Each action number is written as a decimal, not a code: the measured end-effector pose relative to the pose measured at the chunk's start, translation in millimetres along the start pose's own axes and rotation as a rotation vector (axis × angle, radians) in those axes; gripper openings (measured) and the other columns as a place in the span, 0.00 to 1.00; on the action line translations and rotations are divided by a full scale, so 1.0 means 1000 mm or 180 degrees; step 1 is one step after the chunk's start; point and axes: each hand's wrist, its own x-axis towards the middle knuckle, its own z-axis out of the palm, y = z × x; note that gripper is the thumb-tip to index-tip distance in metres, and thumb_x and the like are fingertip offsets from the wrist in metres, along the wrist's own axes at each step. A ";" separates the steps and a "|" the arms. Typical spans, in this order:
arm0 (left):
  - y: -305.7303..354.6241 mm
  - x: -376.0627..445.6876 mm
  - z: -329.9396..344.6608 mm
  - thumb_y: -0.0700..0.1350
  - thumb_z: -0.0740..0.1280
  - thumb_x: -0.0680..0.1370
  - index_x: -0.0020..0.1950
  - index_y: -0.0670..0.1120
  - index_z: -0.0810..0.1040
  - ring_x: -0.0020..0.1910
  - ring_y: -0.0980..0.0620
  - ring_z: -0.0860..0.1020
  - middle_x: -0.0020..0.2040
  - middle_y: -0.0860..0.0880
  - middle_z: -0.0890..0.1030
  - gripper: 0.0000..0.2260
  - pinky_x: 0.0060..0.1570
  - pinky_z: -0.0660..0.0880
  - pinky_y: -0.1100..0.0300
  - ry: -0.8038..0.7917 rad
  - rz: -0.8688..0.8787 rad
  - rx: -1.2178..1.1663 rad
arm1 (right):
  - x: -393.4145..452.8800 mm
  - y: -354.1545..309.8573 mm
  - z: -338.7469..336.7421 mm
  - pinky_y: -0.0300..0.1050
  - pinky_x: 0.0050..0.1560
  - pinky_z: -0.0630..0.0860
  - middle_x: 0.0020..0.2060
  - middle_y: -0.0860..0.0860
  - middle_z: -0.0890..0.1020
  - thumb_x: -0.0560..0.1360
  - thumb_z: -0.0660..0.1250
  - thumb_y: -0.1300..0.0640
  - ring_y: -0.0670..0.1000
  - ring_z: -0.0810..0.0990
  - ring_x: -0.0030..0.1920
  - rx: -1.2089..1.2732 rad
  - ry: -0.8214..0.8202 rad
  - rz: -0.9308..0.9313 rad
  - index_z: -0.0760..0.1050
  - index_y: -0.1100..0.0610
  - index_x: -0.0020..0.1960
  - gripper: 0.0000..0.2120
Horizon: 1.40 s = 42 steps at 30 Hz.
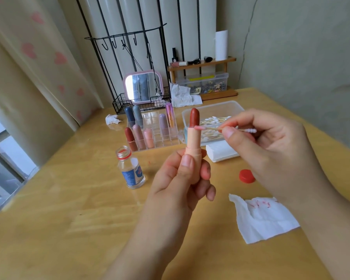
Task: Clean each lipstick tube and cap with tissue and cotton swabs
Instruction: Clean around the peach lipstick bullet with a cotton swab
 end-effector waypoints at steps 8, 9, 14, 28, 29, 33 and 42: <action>-0.002 -0.001 0.001 0.46 0.59 0.76 0.45 0.42 0.81 0.28 0.53 0.67 0.35 0.46 0.75 0.13 0.32 0.72 0.60 -0.0144 -0.0106 -0.0373 | -0.001 0.000 0.002 0.34 0.23 0.65 0.23 0.42 0.67 0.71 0.67 0.56 0.43 0.65 0.25 0.0015 -0.0022 -0.0012 0.80 0.50 0.39 0.04; -0.002 -0.001 0.001 0.46 0.59 0.76 0.45 0.42 0.81 0.28 0.53 0.68 0.35 0.46 0.75 0.13 0.32 0.72 0.60 -0.0176 -0.0141 -0.0402 | -0.001 0.000 0.001 0.34 0.23 0.65 0.23 0.43 0.68 0.71 0.67 0.55 0.43 0.65 0.26 0.0023 -0.0003 -0.0025 0.80 0.49 0.39 0.04; 0.000 -0.001 0.002 0.47 0.58 0.76 0.46 0.41 0.82 0.27 0.53 0.68 0.34 0.46 0.73 0.15 0.30 0.72 0.60 -0.0279 -0.0343 -0.0698 | -0.002 0.000 0.000 0.34 0.26 0.64 0.24 0.47 0.64 0.70 0.68 0.56 0.45 0.64 0.27 -0.0019 -0.0229 -0.0066 0.79 0.52 0.39 0.02; -0.001 -0.001 -0.002 0.42 0.66 0.76 0.50 0.42 0.69 0.28 0.55 0.67 0.34 0.49 0.70 0.07 0.35 0.73 0.59 -0.0634 -0.0418 -0.1055 | 0.002 0.003 -0.002 0.36 0.30 0.67 0.32 0.65 0.72 0.70 0.66 0.51 0.55 0.68 0.31 0.0001 -0.0064 -0.0230 0.78 0.51 0.42 0.05; 0.000 -0.001 -0.002 0.42 0.67 0.76 0.51 0.42 0.69 0.29 0.55 0.68 0.35 0.49 0.71 0.09 0.35 0.73 0.59 -0.0664 -0.0411 -0.1093 | 0.001 0.003 -0.002 0.37 0.31 0.67 0.32 0.64 0.72 0.70 0.66 0.51 0.56 0.69 0.31 0.0017 -0.0078 -0.0240 0.78 0.51 0.42 0.05; -0.002 -0.001 -0.002 0.44 0.68 0.76 0.53 0.40 0.73 0.32 0.52 0.71 0.37 0.47 0.73 0.11 0.37 0.74 0.57 -0.0678 -0.0385 -0.1179 | -0.001 0.003 -0.004 0.35 0.25 0.65 0.24 0.49 0.64 0.70 0.68 0.55 0.45 0.63 0.27 -0.0001 -0.0332 -0.0160 0.78 0.53 0.39 0.02; -0.004 -0.001 -0.001 0.46 0.60 0.77 0.49 0.40 0.81 0.30 0.53 0.70 0.35 0.47 0.73 0.14 0.35 0.75 0.57 -0.0541 -0.0400 -0.1050 | -0.001 0.004 -0.003 0.35 0.26 0.65 0.25 0.49 0.65 0.69 0.65 0.50 0.45 0.64 0.27 0.0036 -0.0301 -0.0153 0.78 0.52 0.40 0.06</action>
